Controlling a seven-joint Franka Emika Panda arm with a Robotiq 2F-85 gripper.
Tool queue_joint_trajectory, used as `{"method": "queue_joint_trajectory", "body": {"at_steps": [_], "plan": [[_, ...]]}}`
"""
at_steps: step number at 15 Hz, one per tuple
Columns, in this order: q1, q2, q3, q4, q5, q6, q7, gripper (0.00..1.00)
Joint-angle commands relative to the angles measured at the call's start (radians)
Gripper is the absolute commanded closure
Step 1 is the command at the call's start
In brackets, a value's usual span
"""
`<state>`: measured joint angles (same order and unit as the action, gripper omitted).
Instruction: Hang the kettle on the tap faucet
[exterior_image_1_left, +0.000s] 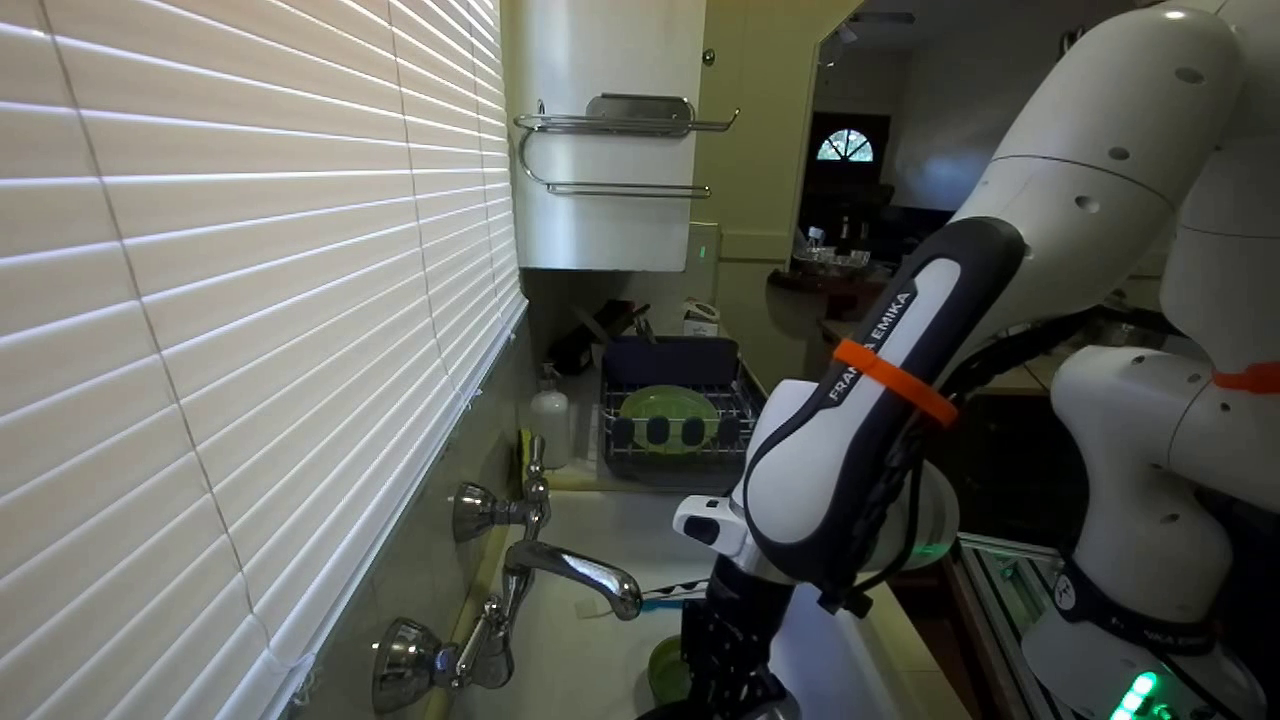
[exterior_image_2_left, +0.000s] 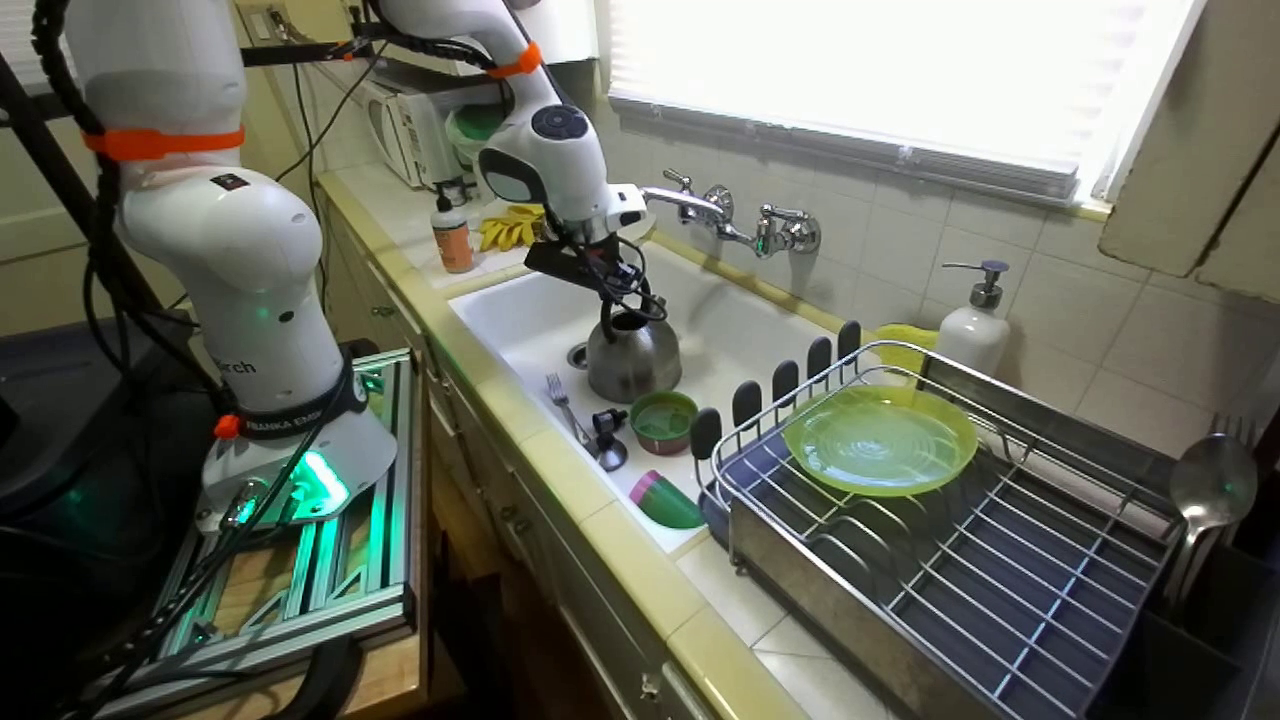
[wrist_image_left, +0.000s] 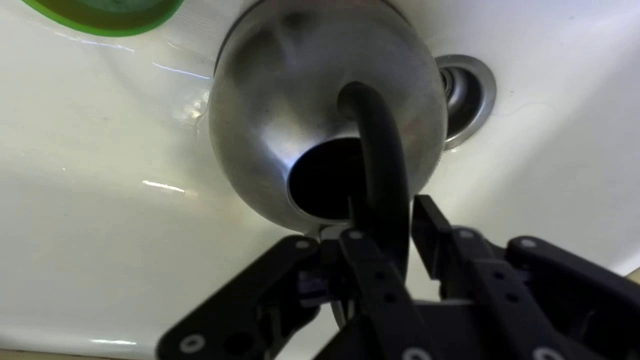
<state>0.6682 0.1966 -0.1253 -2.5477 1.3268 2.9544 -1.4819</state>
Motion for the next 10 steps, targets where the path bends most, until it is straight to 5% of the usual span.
{"method": "queue_joint_trajectory", "body": {"at_steps": [1, 10], "plan": [[0.004, -0.021, 0.018, -0.03, 0.063, 0.037, -0.077, 1.0], [0.029, -0.133, 0.034, -0.096, 0.019, 0.099, -0.016, 0.95]]}}
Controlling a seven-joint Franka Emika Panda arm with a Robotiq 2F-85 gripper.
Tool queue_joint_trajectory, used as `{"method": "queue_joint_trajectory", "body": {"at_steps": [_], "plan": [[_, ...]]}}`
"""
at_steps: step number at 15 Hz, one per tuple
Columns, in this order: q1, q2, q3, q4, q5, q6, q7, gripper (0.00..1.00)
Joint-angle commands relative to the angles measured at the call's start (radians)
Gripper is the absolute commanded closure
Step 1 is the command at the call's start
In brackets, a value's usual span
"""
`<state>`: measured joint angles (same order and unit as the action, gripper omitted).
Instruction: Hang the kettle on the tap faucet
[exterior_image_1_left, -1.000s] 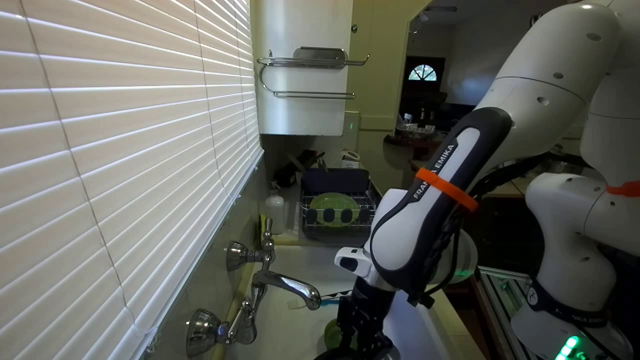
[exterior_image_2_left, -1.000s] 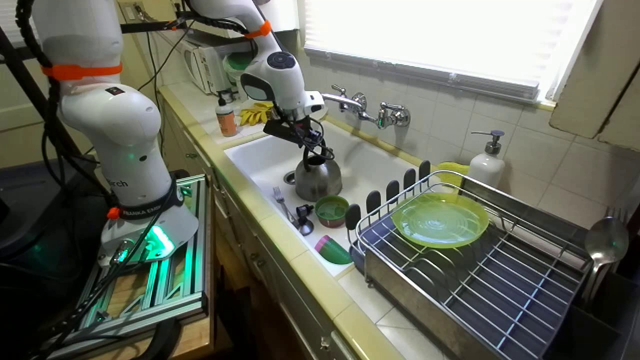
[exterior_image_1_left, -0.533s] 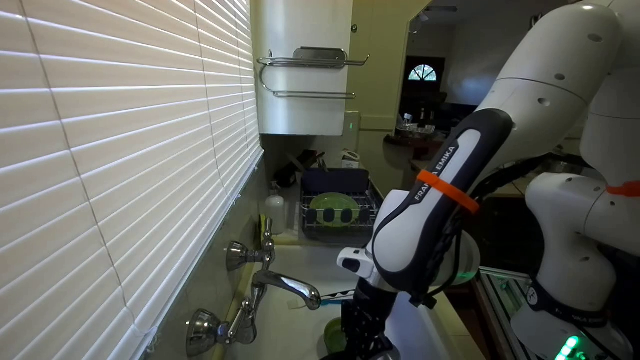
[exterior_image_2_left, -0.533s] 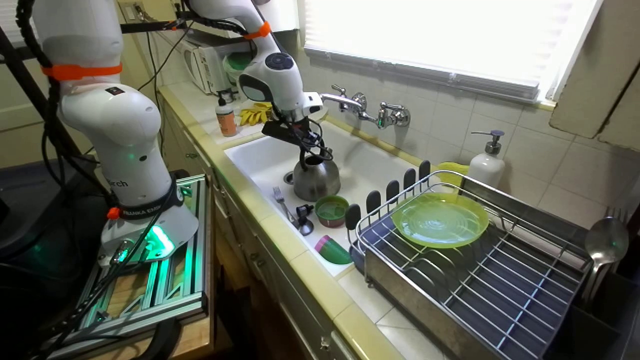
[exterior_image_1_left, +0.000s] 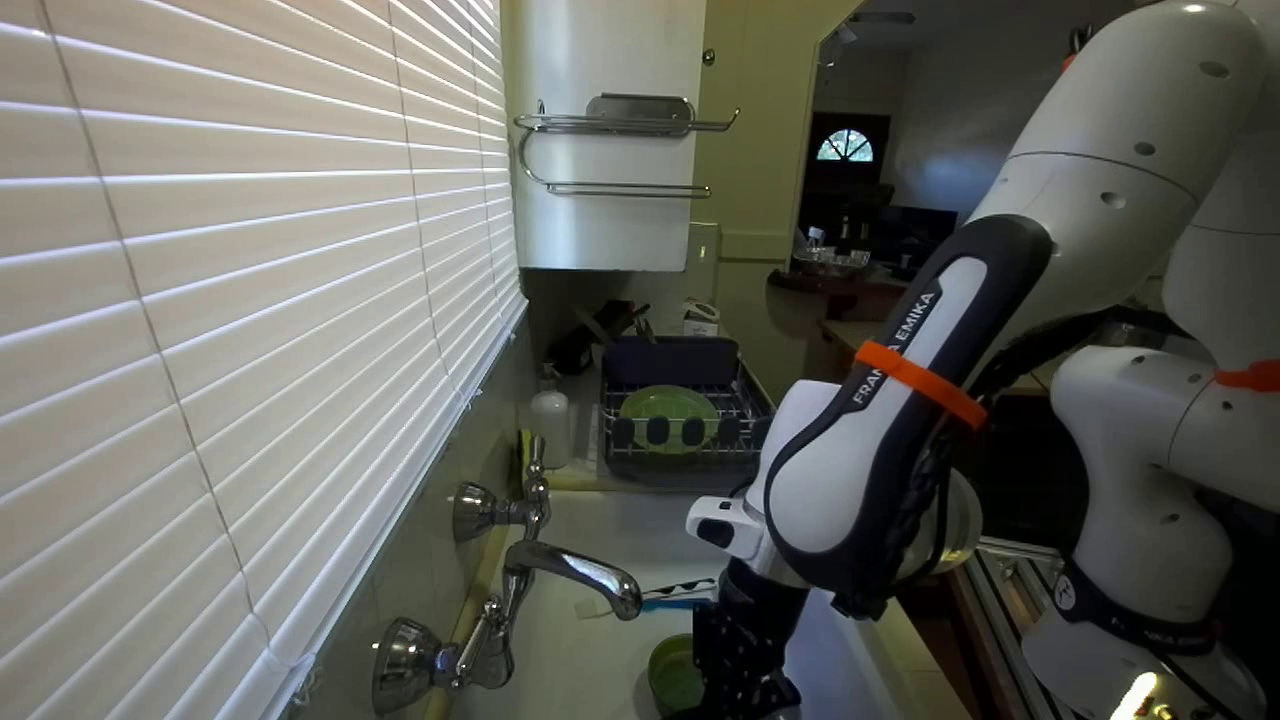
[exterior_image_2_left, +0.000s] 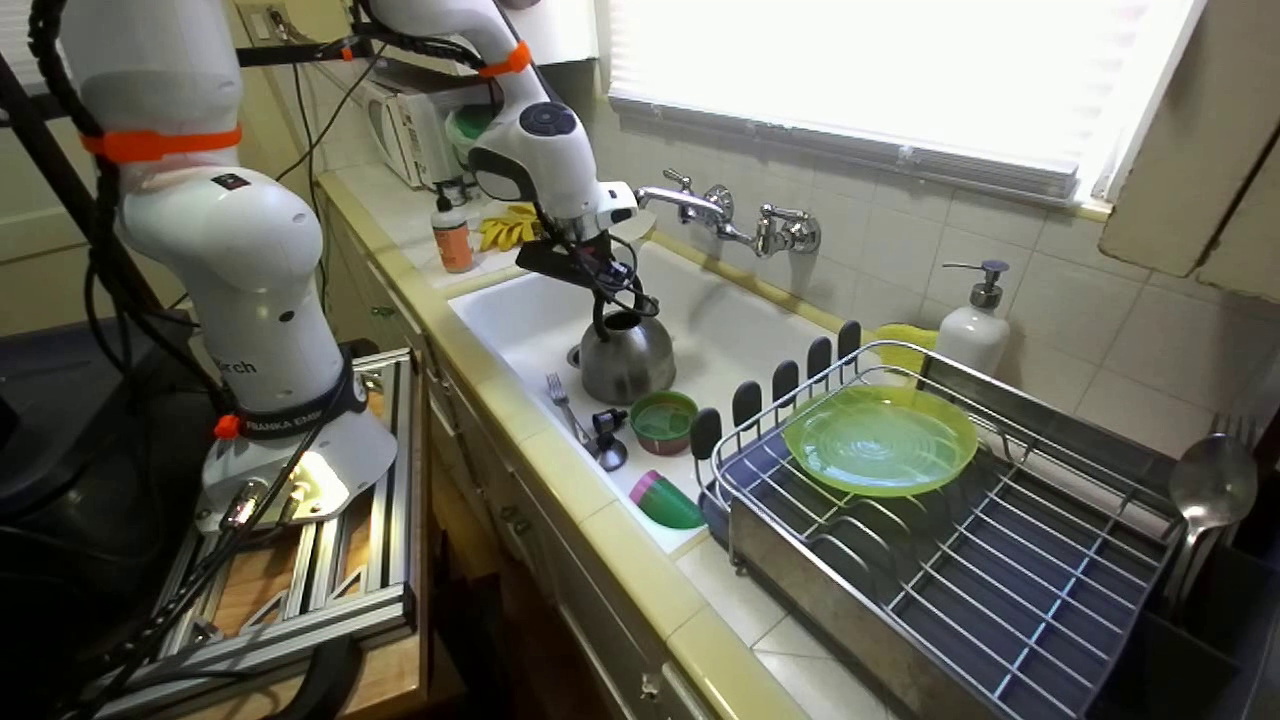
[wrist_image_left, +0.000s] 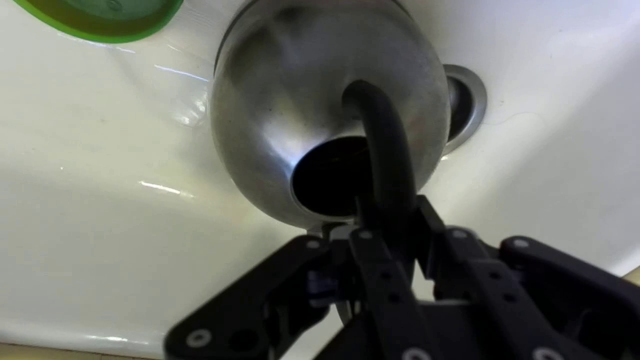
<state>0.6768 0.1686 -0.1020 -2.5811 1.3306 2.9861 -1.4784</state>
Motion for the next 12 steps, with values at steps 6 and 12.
{"method": "queue_joint_trajectory", "body": {"at_steps": [6, 12], "plan": [[0.02, -0.238, 0.021, -0.108, -0.003, 0.062, -0.025, 0.95], [-0.002, -0.351, 0.008, -0.161, -0.114, -0.021, -0.01, 0.95]]}}
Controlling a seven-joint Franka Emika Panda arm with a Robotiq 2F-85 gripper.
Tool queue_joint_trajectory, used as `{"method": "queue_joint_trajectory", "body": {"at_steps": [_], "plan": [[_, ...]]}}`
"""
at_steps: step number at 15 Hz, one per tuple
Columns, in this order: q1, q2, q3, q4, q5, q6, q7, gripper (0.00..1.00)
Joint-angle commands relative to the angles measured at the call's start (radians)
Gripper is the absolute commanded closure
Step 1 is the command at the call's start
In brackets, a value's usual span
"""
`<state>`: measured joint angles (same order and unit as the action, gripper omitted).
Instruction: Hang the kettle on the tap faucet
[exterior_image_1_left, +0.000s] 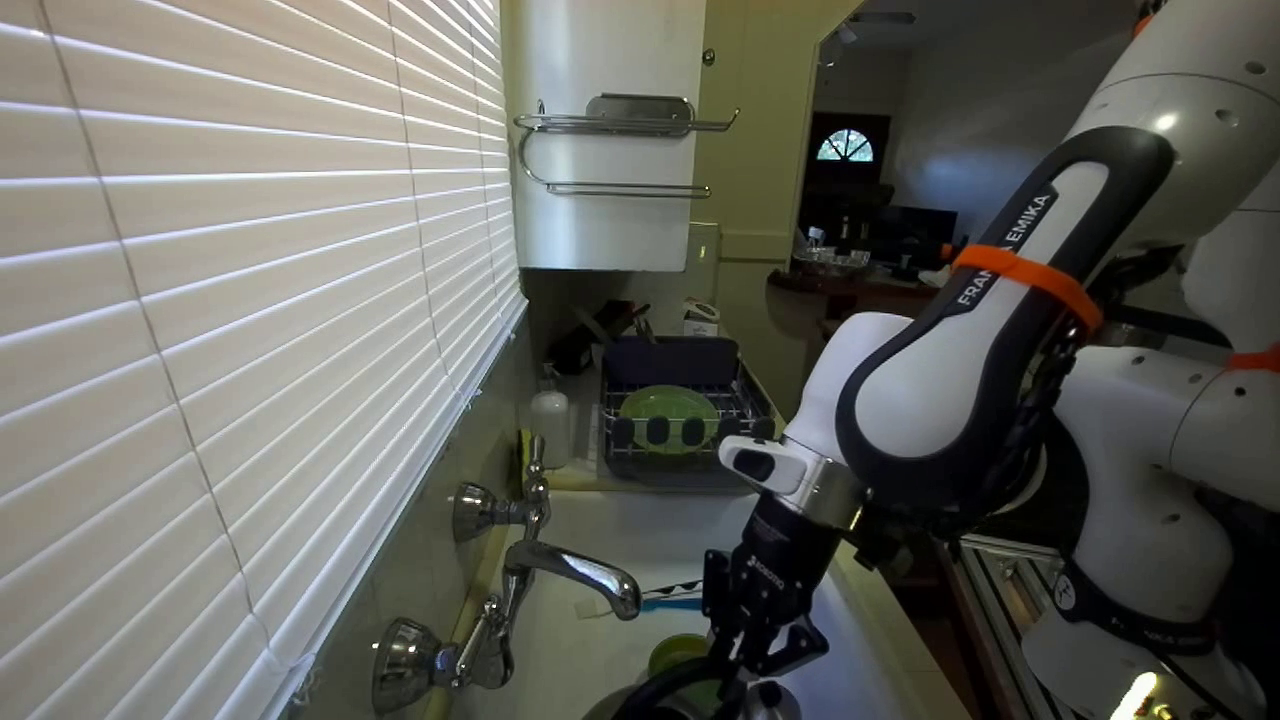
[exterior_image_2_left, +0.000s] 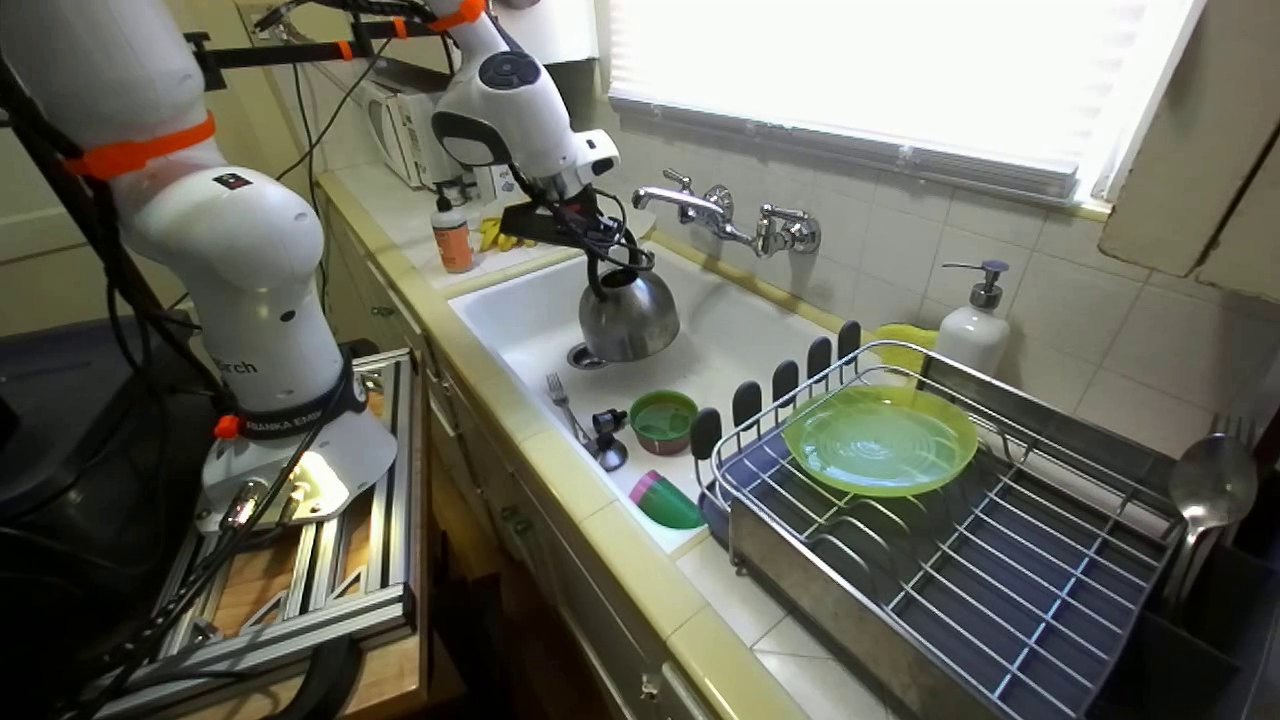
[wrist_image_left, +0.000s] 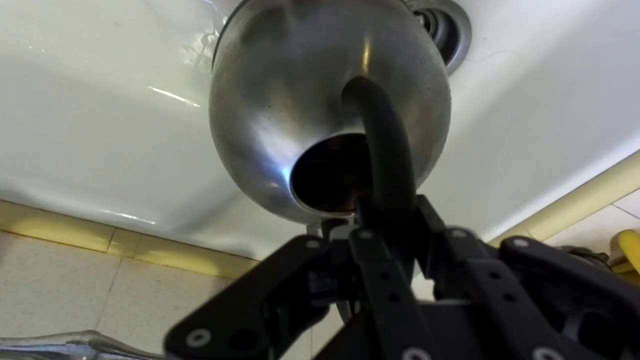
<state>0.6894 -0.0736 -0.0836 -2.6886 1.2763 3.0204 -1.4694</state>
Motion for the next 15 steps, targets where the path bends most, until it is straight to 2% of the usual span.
{"method": "queue_joint_trajectory", "body": {"at_steps": [1, 5, 6, 8, 9, 10, 14, 15], "plan": [[-0.02, -0.123, -0.016, -0.064, -0.091, -0.084, -0.012, 0.95], [-0.064, -0.177, -0.037, -0.092, -0.261, -0.194, 0.034, 0.95], [-0.087, -0.151, -0.036, -0.056, -0.304, -0.225, 0.036, 0.95], [-0.131, -0.182, -0.037, -0.059, -0.408, -0.264, 0.075, 0.95], [-0.091, -0.109, -0.032, -0.058, -0.329, -0.208, 0.04, 0.95], [-0.101, -0.111, -0.033, -0.058, -0.34, -0.213, 0.044, 0.79], [-0.098, -0.085, -0.03, -0.063, -0.34, -0.213, 0.044, 0.79], [-0.101, -0.076, -0.03, -0.062, -0.349, -0.216, 0.045, 0.95]]}}
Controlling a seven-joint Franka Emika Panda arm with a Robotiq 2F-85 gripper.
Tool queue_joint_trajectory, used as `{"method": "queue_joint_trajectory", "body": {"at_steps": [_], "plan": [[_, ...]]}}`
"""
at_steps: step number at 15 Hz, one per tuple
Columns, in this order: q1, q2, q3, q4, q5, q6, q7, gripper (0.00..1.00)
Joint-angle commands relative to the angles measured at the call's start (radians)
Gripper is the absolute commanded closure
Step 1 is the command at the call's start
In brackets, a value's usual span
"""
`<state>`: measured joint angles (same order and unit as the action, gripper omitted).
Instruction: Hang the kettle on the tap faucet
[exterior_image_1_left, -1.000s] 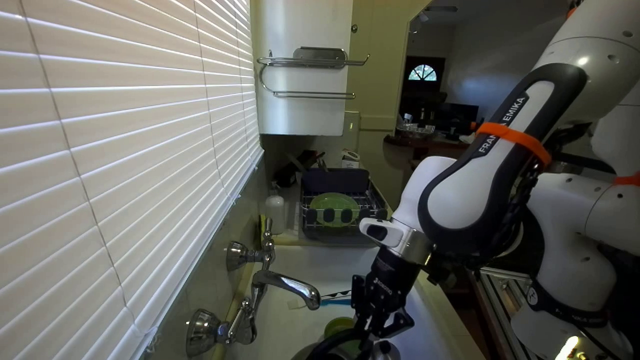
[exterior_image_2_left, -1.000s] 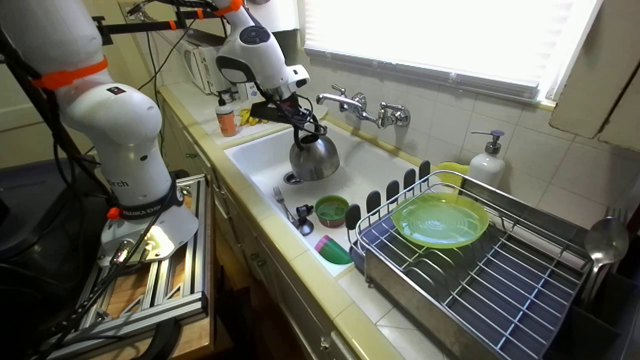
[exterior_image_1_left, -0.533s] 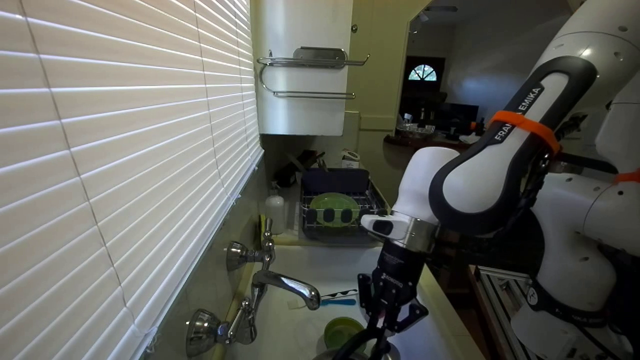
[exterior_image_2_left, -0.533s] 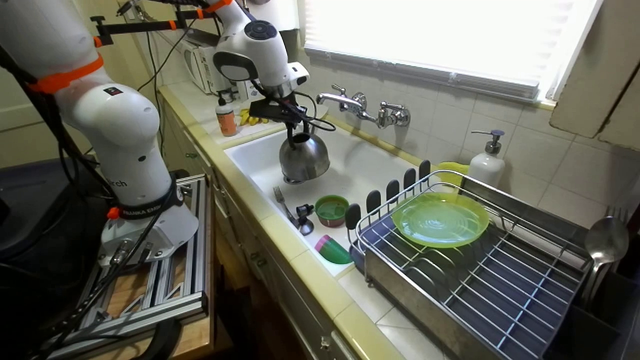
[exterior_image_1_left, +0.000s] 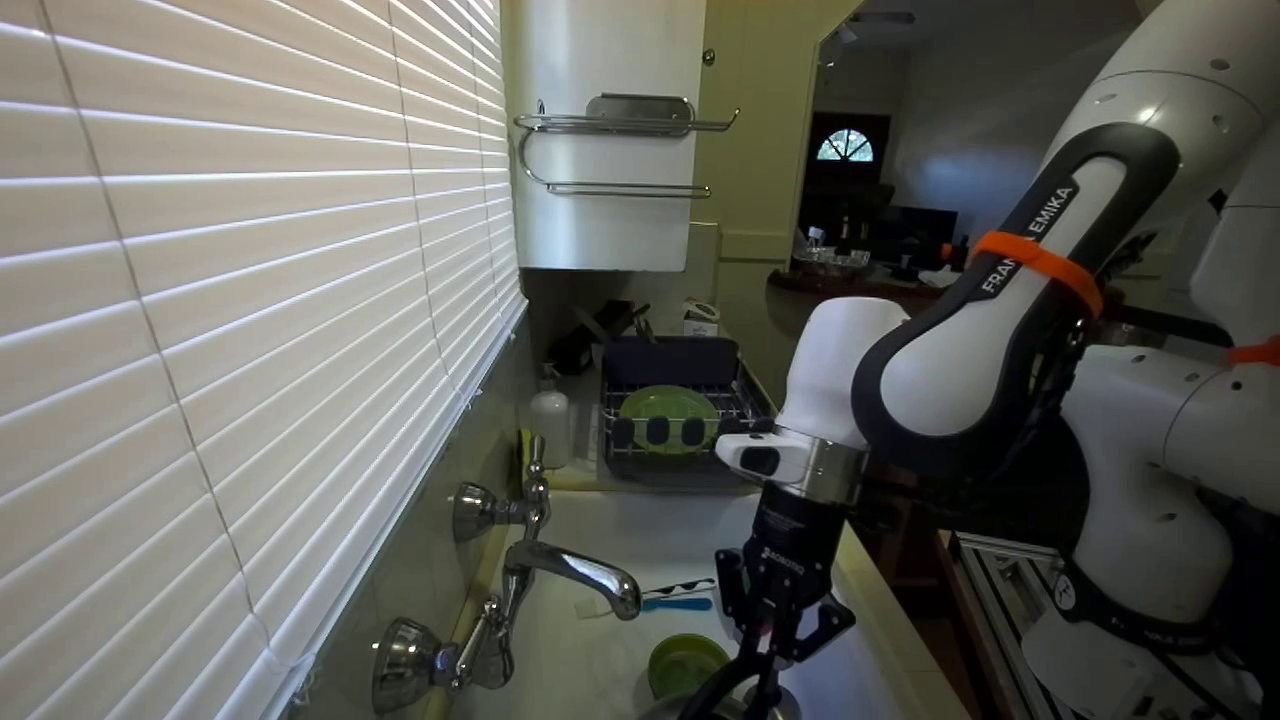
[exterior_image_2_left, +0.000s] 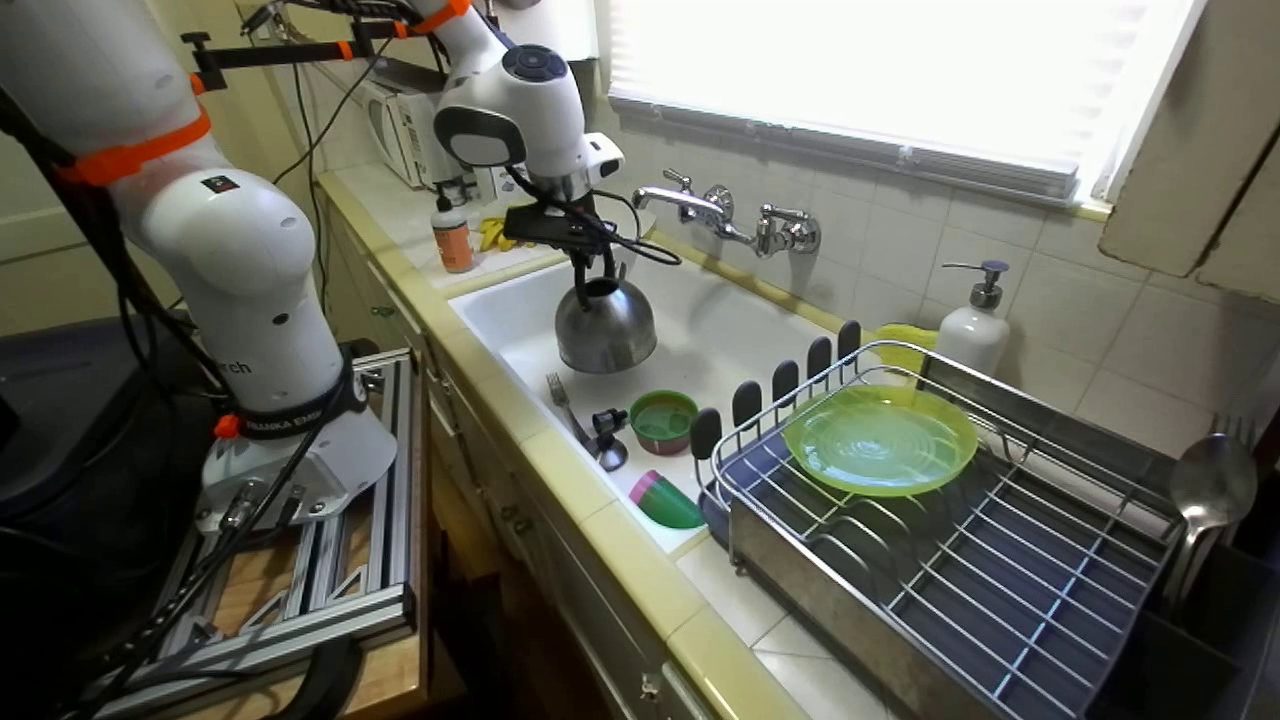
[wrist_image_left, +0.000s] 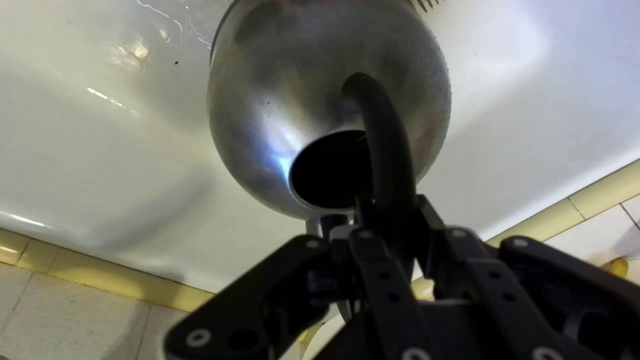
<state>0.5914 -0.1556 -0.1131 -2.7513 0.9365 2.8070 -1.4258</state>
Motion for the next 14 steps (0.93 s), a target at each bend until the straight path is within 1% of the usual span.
{"method": "queue_joint_trajectory", "body": {"at_steps": [1, 6, 14], "plan": [[-0.008, 0.008, -0.005, 0.004, -0.017, -0.001, -0.003, 0.95], [-0.044, 0.004, -0.021, 0.01, -0.096, -0.01, 0.003, 0.95], [-0.075, -0.038, -0.049, 0.054, -0.135, -0.078, -0.01, 0.95]]}}
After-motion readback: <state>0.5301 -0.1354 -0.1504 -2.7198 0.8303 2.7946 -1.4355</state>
